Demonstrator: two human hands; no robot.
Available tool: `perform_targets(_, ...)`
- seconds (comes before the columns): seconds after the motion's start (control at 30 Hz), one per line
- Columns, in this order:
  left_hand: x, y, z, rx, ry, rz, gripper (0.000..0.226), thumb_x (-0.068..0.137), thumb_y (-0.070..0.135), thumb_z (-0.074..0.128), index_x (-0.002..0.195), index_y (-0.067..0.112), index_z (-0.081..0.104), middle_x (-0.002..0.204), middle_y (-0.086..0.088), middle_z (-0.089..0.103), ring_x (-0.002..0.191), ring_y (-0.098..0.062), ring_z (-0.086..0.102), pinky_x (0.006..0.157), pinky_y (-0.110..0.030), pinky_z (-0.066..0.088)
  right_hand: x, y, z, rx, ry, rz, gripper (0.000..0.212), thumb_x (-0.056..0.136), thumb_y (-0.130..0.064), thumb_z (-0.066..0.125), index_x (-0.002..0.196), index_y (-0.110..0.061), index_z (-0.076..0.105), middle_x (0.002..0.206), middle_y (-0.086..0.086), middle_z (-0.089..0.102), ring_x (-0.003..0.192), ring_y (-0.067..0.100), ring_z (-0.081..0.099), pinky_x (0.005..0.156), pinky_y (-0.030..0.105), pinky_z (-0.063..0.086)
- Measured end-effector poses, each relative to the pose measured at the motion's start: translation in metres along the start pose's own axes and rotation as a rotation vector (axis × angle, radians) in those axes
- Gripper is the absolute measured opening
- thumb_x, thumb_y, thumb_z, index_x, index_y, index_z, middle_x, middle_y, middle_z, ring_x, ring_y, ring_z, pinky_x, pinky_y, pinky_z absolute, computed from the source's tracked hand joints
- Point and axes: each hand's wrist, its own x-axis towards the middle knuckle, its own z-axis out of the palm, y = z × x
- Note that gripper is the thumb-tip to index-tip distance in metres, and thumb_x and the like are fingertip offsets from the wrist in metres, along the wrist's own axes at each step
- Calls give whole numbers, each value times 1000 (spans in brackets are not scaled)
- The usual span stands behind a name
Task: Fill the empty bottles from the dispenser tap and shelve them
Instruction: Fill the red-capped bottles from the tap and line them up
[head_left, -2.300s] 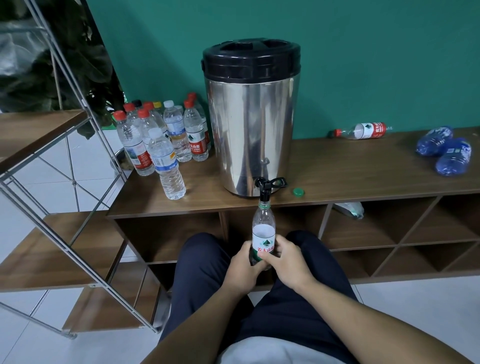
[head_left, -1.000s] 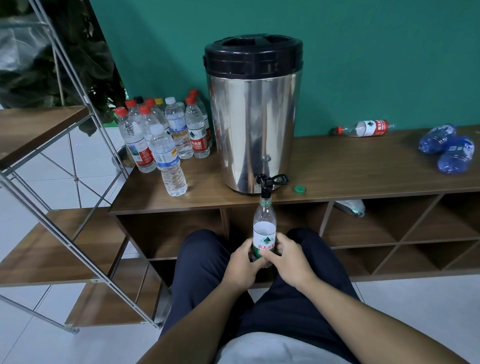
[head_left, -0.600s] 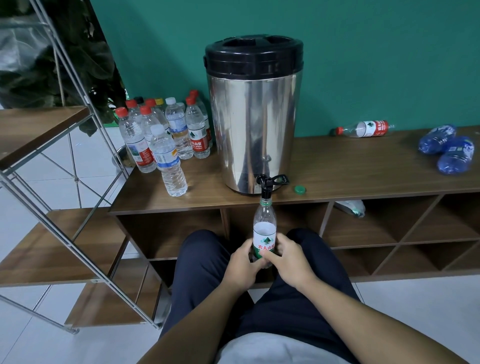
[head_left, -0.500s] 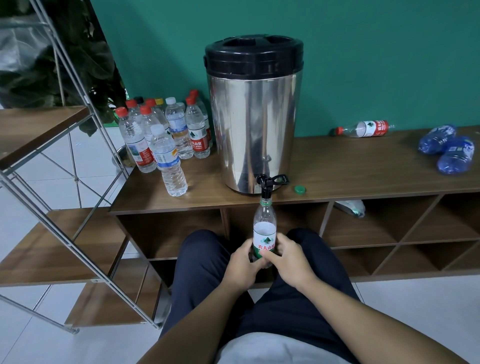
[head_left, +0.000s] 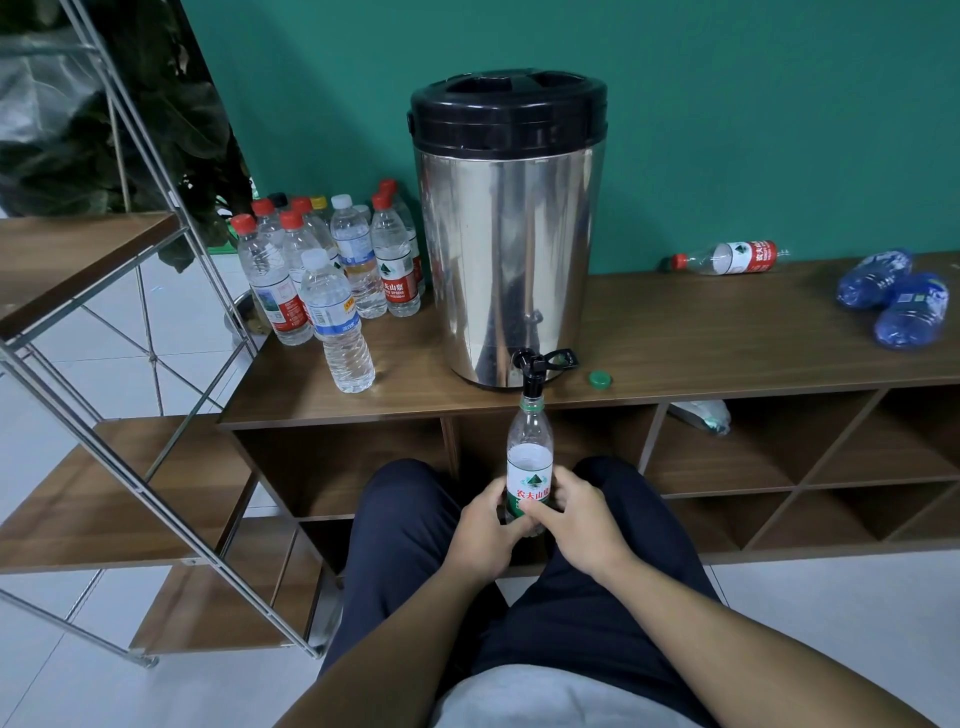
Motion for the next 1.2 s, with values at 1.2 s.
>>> perform_targets(1.2, 1, -1, -1, 54, 7, 7, 38, 97, 31, 83, 133, 35, 71, 118, 14, 80, 109, -7, 77, 101, -41, 63, 1, 2, 0, -8, 0, 7, 39, 94, -16, 87, 129, -24, 72, 113, -6, 83, 100, 13, 81, 79, 41, 70)
